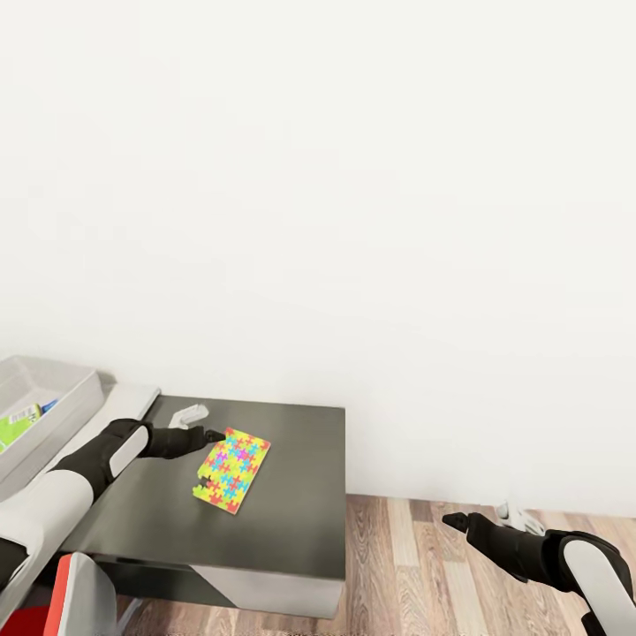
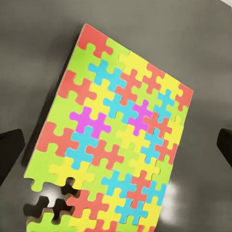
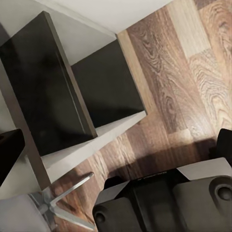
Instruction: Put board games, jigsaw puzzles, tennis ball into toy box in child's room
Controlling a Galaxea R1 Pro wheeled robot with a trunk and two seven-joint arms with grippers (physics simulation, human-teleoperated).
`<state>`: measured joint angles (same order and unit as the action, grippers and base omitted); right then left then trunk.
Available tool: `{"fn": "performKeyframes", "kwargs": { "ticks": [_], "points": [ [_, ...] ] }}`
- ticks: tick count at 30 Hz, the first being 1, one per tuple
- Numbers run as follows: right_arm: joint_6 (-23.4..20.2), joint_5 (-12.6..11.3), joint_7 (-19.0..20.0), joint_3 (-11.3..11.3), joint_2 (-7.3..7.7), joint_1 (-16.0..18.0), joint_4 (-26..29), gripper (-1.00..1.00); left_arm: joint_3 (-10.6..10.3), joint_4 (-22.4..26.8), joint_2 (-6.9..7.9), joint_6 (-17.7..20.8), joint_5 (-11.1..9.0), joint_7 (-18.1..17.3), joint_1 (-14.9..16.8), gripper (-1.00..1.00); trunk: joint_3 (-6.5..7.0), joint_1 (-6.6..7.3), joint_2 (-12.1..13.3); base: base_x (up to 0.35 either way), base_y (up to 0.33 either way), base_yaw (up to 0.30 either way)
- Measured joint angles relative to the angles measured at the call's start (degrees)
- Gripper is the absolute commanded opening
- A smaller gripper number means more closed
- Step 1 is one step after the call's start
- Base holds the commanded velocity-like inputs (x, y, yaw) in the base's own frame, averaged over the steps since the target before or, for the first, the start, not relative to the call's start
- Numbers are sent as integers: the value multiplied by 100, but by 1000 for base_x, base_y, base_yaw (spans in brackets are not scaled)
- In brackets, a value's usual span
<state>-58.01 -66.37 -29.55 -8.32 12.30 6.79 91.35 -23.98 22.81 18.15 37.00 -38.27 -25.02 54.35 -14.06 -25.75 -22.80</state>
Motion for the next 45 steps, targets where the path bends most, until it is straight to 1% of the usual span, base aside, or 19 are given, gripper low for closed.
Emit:
{"fn": "performKeyframes", "kwargs": {
  "ticks": [15,26,45],
  "points": [
    [-6,0,0,-6,-1,1,0,100,0,1,10,-16,14,-20,0,100,-142,0,0,0,0,0],
    [-10,0,0,-9,3,1,0,100,5,0,1,-136,17,-27,0,100,-247,0,0,0,0,0],
    [-10,0,0,-9,9,2,0,100,-7,0,0,-143,17,-30,0,100,-427,0,-1,0,0,0]
  ]
}}
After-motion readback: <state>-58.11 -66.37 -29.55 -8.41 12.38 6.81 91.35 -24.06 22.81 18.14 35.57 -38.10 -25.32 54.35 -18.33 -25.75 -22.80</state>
